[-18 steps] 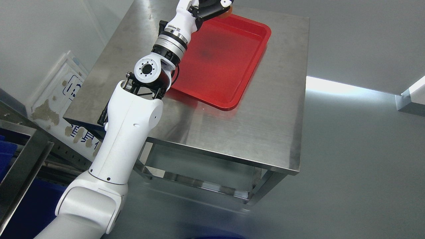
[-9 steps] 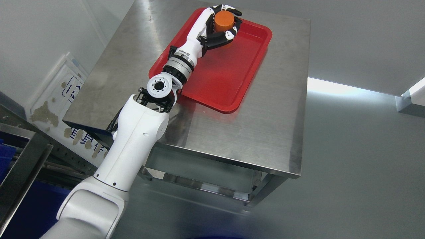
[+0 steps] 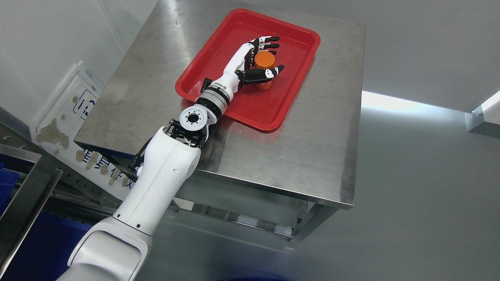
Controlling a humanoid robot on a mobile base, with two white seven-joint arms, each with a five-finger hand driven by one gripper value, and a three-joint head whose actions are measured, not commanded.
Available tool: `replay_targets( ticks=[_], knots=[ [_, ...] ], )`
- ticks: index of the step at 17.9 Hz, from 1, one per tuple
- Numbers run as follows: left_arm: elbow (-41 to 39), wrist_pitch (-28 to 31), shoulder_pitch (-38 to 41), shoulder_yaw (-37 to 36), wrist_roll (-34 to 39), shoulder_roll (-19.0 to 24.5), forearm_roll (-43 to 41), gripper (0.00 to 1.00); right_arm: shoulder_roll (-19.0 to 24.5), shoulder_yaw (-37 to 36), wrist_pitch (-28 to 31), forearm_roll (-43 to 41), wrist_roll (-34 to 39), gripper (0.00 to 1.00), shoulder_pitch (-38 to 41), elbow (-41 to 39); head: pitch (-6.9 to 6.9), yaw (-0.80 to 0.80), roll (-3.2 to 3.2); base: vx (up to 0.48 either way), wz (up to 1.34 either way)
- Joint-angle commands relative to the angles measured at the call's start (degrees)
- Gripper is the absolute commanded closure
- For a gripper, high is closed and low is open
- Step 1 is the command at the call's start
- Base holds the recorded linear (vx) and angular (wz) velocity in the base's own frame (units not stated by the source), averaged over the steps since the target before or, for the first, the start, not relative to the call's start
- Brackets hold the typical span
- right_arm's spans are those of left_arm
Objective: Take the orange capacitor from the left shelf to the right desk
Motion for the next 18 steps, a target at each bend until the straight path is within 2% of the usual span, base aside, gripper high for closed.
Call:
replay_targets(
  ticks=[1, 3, 7, 12, 18],
  knots=[
    [0.84, 0.06, -1.04, 1.25, -0.04, 1.00, -0.31, 0.08, -1.00, -0.70, -0.05, 0.26, 0.03, 0.00, 1.14, -1.00, 0.00, 0.00, 0.00, 0.000, 0.00],
    [-2.24, -0.03, -3.68, 7.65, -0.04, 1.00, 2.31, 0.01, -1.00, -0.70, -0.05, 0.26, 0.03, 0.00, 1.14, -1.00, 0.00, 0.00, 0.00, 0.000, 0.00],
    [-1.29, 0.06, -11.41, 18.66, -0.13, 1.00, 3.65, 0.00, -1.00, -0.70, -0.05, 0.26, 0.03, 0.00, 1.14, -1.00, 0.00, 0.00, 0.00, 0.000, 0.00],
    [11.35, -0.55, -13.44, 19.28, 0.13, 1.00, 1.72, 0.00, -1.00, -0.70, -0.05, 0.26, 0.03, 0.00, 1.14, -1.00, 0.00, 0.00, 0.00, 0.000, 0.00],
    [16.82, -1.08, -12.66, 21.48, 0.05, 1.00, -3.11, 0.00, -1.00, -0.70, -0.05, 0.26, 0.03, 0.00, 1.14, -1.00, 0.00, 0.00, 0.00, 0.000, 0.00]
  ],
)
